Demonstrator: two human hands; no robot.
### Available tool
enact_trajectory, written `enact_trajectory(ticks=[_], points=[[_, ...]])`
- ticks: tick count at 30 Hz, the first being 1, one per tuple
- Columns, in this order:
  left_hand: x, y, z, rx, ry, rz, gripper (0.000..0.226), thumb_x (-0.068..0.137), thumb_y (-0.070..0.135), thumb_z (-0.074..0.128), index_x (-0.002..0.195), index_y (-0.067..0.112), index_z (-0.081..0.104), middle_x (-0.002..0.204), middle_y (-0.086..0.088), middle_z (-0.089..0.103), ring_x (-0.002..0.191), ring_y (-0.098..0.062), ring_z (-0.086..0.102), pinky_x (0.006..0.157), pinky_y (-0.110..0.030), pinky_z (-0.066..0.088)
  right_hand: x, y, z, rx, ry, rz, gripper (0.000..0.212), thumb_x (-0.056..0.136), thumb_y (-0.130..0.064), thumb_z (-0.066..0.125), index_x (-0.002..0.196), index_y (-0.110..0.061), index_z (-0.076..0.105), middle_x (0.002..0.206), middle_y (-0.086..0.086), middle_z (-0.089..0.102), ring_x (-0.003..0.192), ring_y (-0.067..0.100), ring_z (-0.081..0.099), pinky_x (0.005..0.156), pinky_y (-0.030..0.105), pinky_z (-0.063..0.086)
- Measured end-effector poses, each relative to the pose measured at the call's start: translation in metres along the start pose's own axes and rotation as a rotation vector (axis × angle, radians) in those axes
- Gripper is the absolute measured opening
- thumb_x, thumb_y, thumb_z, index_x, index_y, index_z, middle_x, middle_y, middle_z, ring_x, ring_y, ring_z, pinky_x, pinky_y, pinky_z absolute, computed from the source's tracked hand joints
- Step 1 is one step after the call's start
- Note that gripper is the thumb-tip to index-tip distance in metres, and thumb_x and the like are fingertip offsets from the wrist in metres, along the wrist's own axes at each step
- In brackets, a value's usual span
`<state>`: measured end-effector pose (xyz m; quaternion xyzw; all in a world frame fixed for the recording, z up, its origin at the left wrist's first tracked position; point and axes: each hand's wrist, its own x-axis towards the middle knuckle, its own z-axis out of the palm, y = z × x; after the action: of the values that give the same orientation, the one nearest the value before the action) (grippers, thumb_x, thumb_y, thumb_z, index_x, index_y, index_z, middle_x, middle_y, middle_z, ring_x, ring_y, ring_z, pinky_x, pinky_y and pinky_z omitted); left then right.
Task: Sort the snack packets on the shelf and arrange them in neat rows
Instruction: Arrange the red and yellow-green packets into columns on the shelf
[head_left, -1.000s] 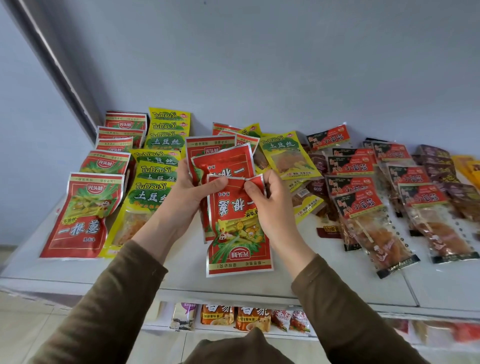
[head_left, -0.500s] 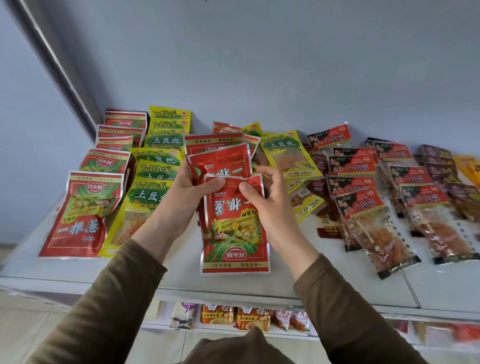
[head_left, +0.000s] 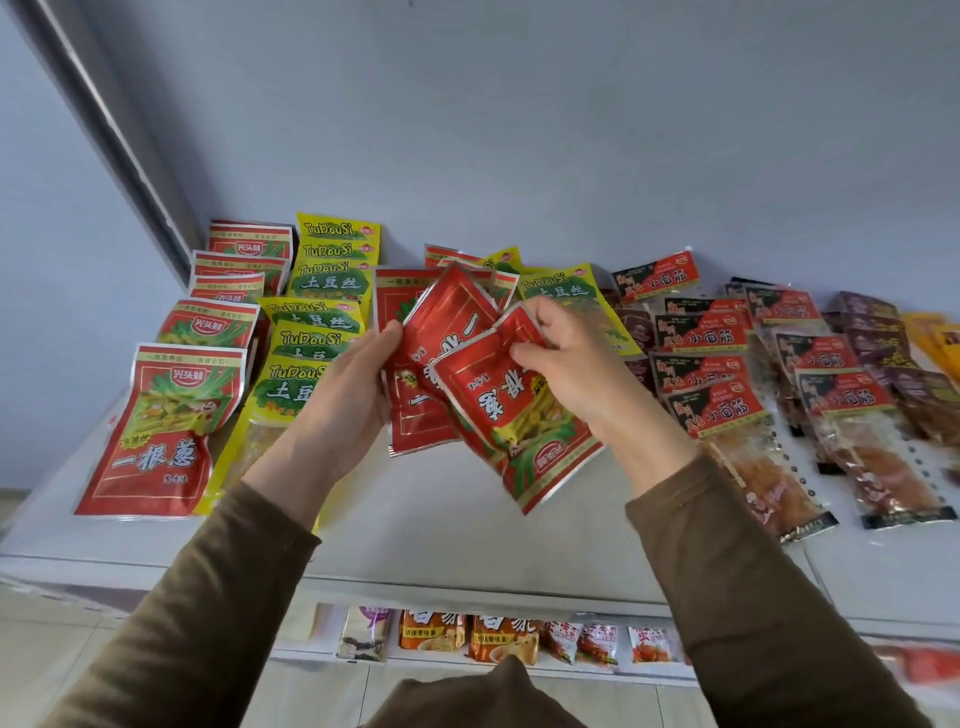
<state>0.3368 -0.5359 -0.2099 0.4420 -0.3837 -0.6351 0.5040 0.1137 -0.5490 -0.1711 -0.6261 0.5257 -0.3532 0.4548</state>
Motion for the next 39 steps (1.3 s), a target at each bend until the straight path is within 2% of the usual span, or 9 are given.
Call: enact_trajectory(ticks=[7,9,12,17,20,27,29,33,39], points=[[-0.001,0.008,-0.008,-0.067,0.078,-0.063,0.032,0.108,0.025,0.05,0.124,0.003,0.067,0.101,-0.013,0.078,0.075,-0.019,0.077,0.066,-0.035,0.065,-0.006,-0.039,-0.006,-0.548,-0.029,-0.21,0.026,0.1,-0.02,0.054,0.12,-0.036,0.058,0.106,-0.012,0.071,0.081,0.004,0.068,0.073,0.036,0.057],[-0.002,0.009,-0.01,-0.079,0.083,-0.053,0.029,0.108,0.025,0.048,0.122,0.007,0.066,0.099,-0.01,0.079,0.075,-0.018,0.077,0.062,-0.031,0.064,-0.013,-0.046,0.002,-0.734,-0.163,-0.296,0.028,0.099,-0.018,0.056,0.112,-0.041,0.062,0.087,-0.018,0.067,0.07,-0.007,0.057,0.084,0.035,0.048],[-0.001,0.012,-0.014,-0.099,0.019,-0.078,0.029,0.11,0.03,0.042,0.123,0.013,0.062,0.102,-0.009,0.079,0.078,-0.018,0.078,0.062,-0.031,0.063,-0.021,-0.05,0.022,-0.99,-0.215,-0.466,0.031,0.098,-0.014,0.059,0.103,-0.043,0.068,0.091,-0.024,0.066,0.096,0.002,0.054,0.116,0.047,0.021],[-0.002,0.01,-0.009,-0.066,-0.063,-0.177,0.035,0.11,0.037,0.039,0.111,0.02,0.07,0.083,-0.002,0.074,0.06,-0.016,0.068,0.048,-0.03,0.057,-0.022,-0.045,0.062,-1.246,-0.146,-0.855,0.022,0.088,-0.019,0.065,0.092,-0.039,0.075,0.084,-0.012,0.066,0.108,0.022,0.055,0.118,0.066,0.004],[0.0,0.006,-0.004,0.005,-0.066,-0.198,0.043,0.105,0.045,0.045,0.081,0.027,0.077,0.062,0.0,0.053,0.049,-0.017,0.053,0.038,-0.027,0.045,-0.012,-0.028,0.075,-1.246,-0.145,-0.985,0.018,0.087,-0.022,0.065,0.085,-0.037,0.075,0.083,-0.008,0.059,0.111,0.024,0.053,0.119,0.066,0.011],[-0.002,-0.001,-0.008,-0.103,-0.262,-0.258,0.069,0.093,0.076,0.046,0.135,0.026,0.067,0.115,0.0,0.071,0.101,-0.017,0.071,0.074,-0.036,0.059,0.004,0.038,0.083,-0.983,0.066,-1.095,0.005,0.089,-0.023,0.072,0.092,-0.027,0.071,0.13,-0.001,0.057,0.134,0.028,0.043,0.119,0.059,0.018],[-0.004,-0.002,-0.007,-0.081,-0.231,-0.245,0.062,0.094,0.065,0.055,0.134,0.021,0.067,0.121,-0.007,0.072,0.109,-0.022,0.071,0.084,-0.041,0.062,0.005,0.052,0.085,-0.872,0.202,-1.055,0.036,0.09,-0.03,0.074,0.121,-0.022,0.057,0.139,0.0,0.048,0.135,0.029,0.043,0.118,0.057,0.022],[-0.007,-0.009,0.001,-0.037,-0.041,-0.2,0.052,0.083,0.025,0.077,0.131,0.012,0.062,0.115,-0.016,0.076,0.098,-0.031,0.076,0.07,-0.038,0.062,0.004,0.06,0.083,-0.704,0.416,-0.729,0.118,0.072,-0.059,0.08,0.158,-0.019,0.011,0.165,0.006,0.018,0.153,0.029,0.02,0.122,0.06,0.015],[-0.002,-0.014,0.01,0.122,0.05,-0.059,0.049,0.081,0.022,0.079,0.127,0.015,0.063,0.112,-0.01,0.078,0.099,-0.032,0.076,0.075,-0.037,0.063,-0.002,0.055,0.08,-0.193,0.419,-0.461,0.126,0.074,-0.058,0.081,0.161,-0.021,-0.003,0.168,0.005,0.009,0.155,0.019,0.013,0.123,0.05,0.026]])
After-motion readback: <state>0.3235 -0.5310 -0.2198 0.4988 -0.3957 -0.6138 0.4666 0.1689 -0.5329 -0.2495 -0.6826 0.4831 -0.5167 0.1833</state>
